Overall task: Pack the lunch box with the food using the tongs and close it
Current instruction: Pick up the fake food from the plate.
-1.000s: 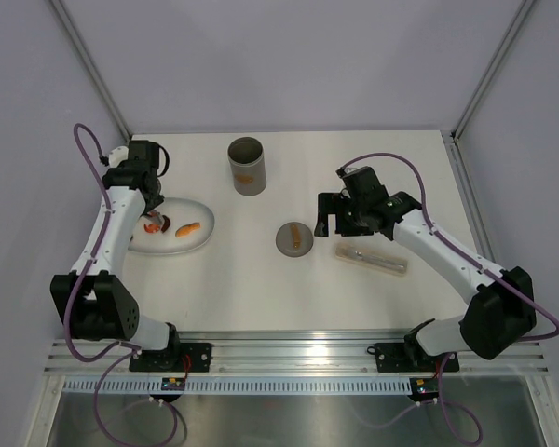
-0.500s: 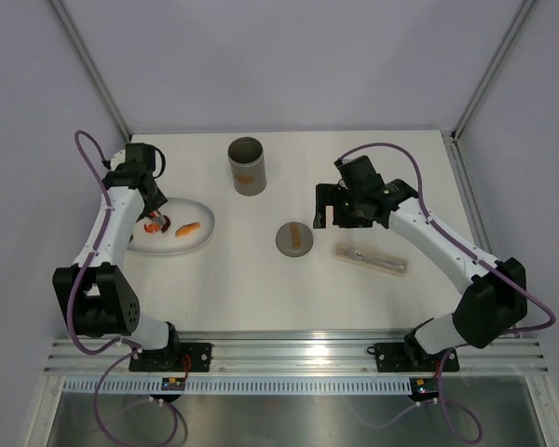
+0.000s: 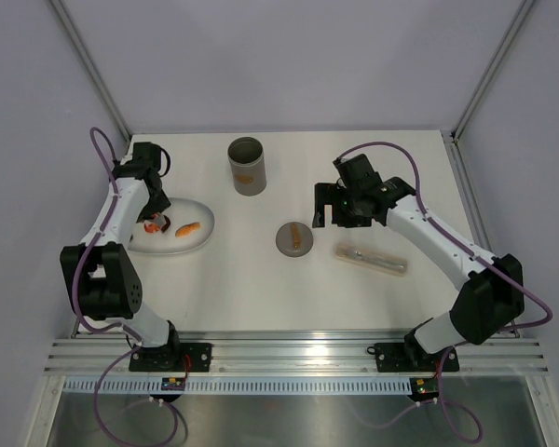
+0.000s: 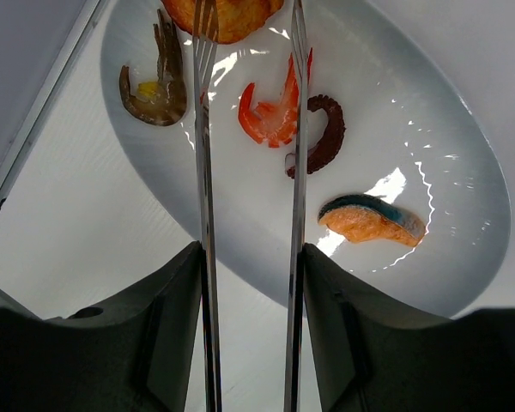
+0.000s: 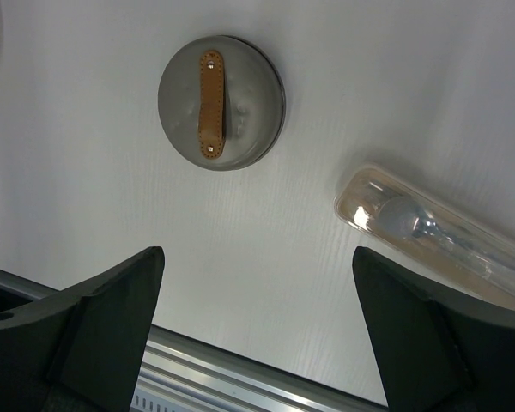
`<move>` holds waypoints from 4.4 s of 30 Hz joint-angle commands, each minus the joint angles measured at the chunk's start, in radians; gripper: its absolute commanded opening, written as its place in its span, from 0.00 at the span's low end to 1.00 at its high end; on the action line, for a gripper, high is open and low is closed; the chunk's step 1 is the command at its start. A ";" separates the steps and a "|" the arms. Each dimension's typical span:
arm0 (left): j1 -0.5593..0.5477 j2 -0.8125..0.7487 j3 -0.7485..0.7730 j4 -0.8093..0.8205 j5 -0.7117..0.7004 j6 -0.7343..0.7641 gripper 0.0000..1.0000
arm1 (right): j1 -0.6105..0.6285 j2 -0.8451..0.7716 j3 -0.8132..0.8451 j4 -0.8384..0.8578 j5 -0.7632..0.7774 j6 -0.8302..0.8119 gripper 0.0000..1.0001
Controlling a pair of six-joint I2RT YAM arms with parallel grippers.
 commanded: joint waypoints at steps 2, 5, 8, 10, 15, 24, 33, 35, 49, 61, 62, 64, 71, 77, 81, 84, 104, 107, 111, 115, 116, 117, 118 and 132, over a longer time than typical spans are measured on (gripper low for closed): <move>0.003 0.014 0.061 -0.003 -0.037 0.048 0.51 | 0.007 0.016 0.040 0.005 0.004 0.004 0.99; 0.003 0.007 0.064 -0.008 -0.057 0.055 0.51 | 0.007 0.022 0.040 0.013 -0.001 0.003 0.99; 0.003 0.013 0.078 -0.016 -0.076 0.069 0.52 | 0.008 0.030 0.040 0.017 -0.004 0.003 0.99; 0.003 0.021 0.087 -0.014 -0.070 0.086 0.52 | 0.010 0.033 0.044 0.020 -0.007 0.003 0.99; 0.000 0.044 0.111 -0.026 -0.059 0.106 0.53 | 0.011 0.039 0.048 0.022 -0.004 0.001 0.99; 0.000 0.076 0.151 -0.056 -0.085 0.129 0.54 | 0.013 0.048 0.051 0.025 -0.001 0.000 0.99; 0.000 0.096 0.162 -0.062 -0.068 0.161 0.54 | 0.017 0.057 0.057 0.026 -0.002 0.000 0.99; 0.001 0.101 0.162 -0.065 -0.060 0.167 0.54 | 0.017 0.059 0.059 0.026 -0.004 0.000 0.99; 0.000 0.125 0.173 -0.082 -0.076 0.184 0.54 | 0.028 0.059 0.059 0.029 -0.001 0.003 0.99; 0.001 0.158 0.191 -0.086 -0.100 0.192 0.54 | 0.036 0.066 0.071 0.030 -0.002 0.001 0.99; 0.001 0.159 0.194 -0.086 -0.103 0.193 0.54 | 0.036 0.068 0.073 0.029 -0.004 0.003 0.99; 0.001 0.164 0.196 -0.085 -0.109 0.192 0.54 | 0.039 0.071 0.079 0.031 -0.004 0.003 0.99; 0.000 0.190 0.227 -0.097 -0.123 0.198 0.54 | 0.045 0.077 0.086 0.031 -0.002 0.000 0.99; 0.001 0.195 0.214 -0.095 -0.123 0.192 0.53 | 0.048 0.079 0.086 0.029 0.002 -0.002 0.99; 0.001 0.204 0.213 -0.100 -0.125 0.190 0.53 | 0.049 0.074 0.083 0.031 0.004 -0.002 0.99; 0.001 0.214 0.213 -0.100 -0.120 0.189 0.52 | 0.049 0.068 0.079 0.029 0.007 -0.002 0.99; -0.006 0.116 0.182 -0.100 -0.053 0.172 0.11 | 0.053 0.068 0.071 0.036 0.008 -0.002 0.99; -0.017 0.096 0.174 -0.105 -0.036 0.164 0.08 | 0.054 0.071 0.071 0.039 0.007 -0.003 0.99; -0.042 0.072 0.170 -0.111 -0.030 0.155 0.08 | 0.057 0.074 0.073 0.039 0.007 -0.002 0.99; -0.072 0.043 0.158 -0.123 -0.024 0.138 0.07 | 0.059 0.074 0.071 0.042 0.008 -0.002 0.99; -0.080 0.038 0.151 -0.123 -0.021 0.135 0.07 | 0.059 0.076 0.071 0.042 0.008 -0.002 0.99; -0.092 0.026 0.148 -0.123 -0.019 0.131 0.07 | 0.059 0.077 0.071 0.045 0.007 0.000 0.99; -0.097 0.021 0.144 -0.125 -0.017 0.129 0.07 | 0.060 0.079 0.071 0.045 0.007 -0.002 0.99; -0.207 -0.069 0.141 -0.178 -0.017 0.097 0.00 | 0.063 0.065 0.045 0.065 0.004 0.003 0.99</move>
